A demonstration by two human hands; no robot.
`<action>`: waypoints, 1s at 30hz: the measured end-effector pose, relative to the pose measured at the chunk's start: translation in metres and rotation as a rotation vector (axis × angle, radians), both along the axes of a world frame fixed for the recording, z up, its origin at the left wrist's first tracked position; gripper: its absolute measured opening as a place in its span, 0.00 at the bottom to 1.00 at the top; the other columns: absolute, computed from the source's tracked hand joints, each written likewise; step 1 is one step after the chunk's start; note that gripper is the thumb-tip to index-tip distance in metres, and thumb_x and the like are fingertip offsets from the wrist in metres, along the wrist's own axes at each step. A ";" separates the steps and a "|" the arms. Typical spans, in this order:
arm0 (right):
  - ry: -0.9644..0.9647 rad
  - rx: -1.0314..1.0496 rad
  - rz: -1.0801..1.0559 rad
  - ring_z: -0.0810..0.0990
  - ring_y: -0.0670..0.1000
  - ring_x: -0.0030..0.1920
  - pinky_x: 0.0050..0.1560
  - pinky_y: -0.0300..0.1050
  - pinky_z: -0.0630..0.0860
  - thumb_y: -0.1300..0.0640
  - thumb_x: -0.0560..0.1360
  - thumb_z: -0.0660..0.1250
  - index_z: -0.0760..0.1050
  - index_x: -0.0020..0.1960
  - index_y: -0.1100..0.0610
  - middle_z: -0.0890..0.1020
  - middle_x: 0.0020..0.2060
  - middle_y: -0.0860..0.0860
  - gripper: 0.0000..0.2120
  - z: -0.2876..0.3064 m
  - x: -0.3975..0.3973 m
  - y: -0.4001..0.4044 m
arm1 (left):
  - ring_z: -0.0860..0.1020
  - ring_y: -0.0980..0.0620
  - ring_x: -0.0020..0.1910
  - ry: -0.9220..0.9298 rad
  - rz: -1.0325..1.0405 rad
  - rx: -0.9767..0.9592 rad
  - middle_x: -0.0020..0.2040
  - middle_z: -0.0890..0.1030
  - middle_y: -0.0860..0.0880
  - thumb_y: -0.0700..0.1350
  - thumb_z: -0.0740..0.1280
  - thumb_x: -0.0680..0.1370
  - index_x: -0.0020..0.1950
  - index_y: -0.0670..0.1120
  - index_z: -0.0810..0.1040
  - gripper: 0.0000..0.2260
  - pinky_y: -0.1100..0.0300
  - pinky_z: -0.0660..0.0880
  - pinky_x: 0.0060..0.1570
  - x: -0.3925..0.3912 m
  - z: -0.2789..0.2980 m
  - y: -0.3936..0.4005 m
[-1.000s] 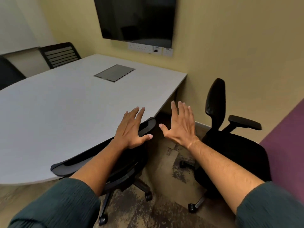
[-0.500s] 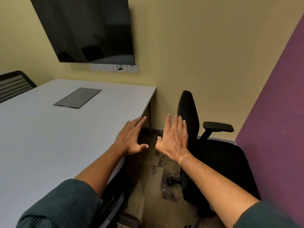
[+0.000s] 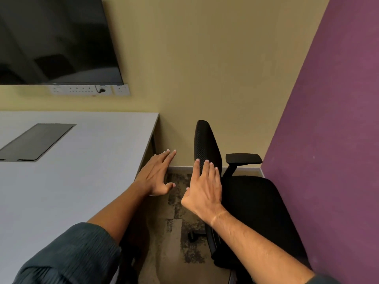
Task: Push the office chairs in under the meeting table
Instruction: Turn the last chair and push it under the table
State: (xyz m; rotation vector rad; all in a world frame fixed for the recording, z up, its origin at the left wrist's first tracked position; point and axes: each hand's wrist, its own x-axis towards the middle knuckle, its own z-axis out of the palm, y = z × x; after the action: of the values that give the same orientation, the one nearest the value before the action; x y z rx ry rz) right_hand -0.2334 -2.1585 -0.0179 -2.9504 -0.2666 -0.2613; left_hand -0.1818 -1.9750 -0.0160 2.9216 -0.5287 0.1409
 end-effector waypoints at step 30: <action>0.409 -0.010 -0.385 0.66 0.69 0.69 0.66 0.58 0.70 0.53 0.76 0.69 0.33 0.77 0.61 0.55 0.74 0.73 0.50 -0.017 0.085 0.030 | 0.56 0.43 0.77 -0.153 -0.622 0.288 0.78 0.57 0.38 0.41 0.68 0.68 0.79 0.44 0.50 0.43 0.49 0.50 0.76 0.274 -0.028 -0.064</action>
State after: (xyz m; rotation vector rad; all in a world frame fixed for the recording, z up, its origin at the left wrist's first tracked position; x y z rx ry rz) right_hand -0.1488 -2.1282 -0.0354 -2.9516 0.3548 0.2990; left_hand 0.0926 -2.0392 -0.0443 2.8511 -1.5592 0.2189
